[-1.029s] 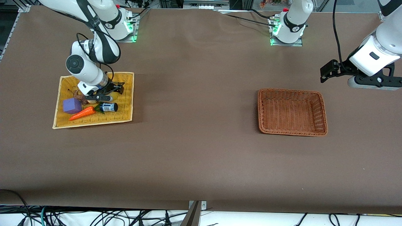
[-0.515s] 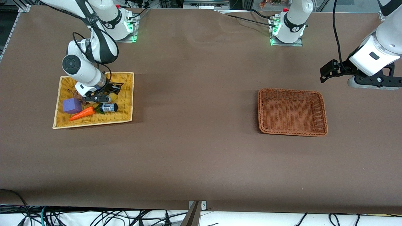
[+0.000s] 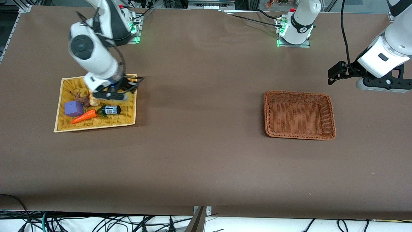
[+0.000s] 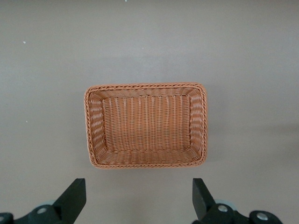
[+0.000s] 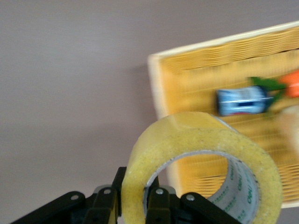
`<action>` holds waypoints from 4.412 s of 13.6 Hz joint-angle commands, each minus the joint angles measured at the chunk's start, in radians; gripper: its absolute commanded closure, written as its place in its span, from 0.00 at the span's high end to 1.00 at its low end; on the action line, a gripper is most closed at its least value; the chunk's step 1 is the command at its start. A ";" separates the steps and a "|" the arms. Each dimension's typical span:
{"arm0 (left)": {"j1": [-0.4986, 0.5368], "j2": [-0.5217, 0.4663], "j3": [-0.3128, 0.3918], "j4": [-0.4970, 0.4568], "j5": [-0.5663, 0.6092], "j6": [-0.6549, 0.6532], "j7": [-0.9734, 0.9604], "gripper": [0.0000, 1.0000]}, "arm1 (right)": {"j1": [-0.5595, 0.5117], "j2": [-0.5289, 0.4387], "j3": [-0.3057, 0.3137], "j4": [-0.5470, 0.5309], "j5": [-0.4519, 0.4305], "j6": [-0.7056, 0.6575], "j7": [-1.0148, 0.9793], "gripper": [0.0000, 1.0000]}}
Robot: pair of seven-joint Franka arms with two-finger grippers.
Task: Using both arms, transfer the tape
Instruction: 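Carry the tape with the right gripper while the left gripper reaches toward it, then grasp the tape with the left gripper while the right gripper releases it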
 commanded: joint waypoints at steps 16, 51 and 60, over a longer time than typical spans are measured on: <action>-0.005 0.030 0.004 0.035 0.003 -0.052 0.022 1.00 | 0.441 0.783 0.013 0.689 -0.156 0.091 0.510 0.03; -0.684 0.751 -0.001 0.177 -0.056 0.471 -0.434 1.00 | -0.140 -0.067 -0.404 0.549 0.037 -0.636 -0.599 1.00; -0.704 0.820 -0.001 0.182 0.075 0.554 -0.389 0.15 | -0.102 -0.024 -0.406 0.595 0.011 -0.644 -0.588 1.00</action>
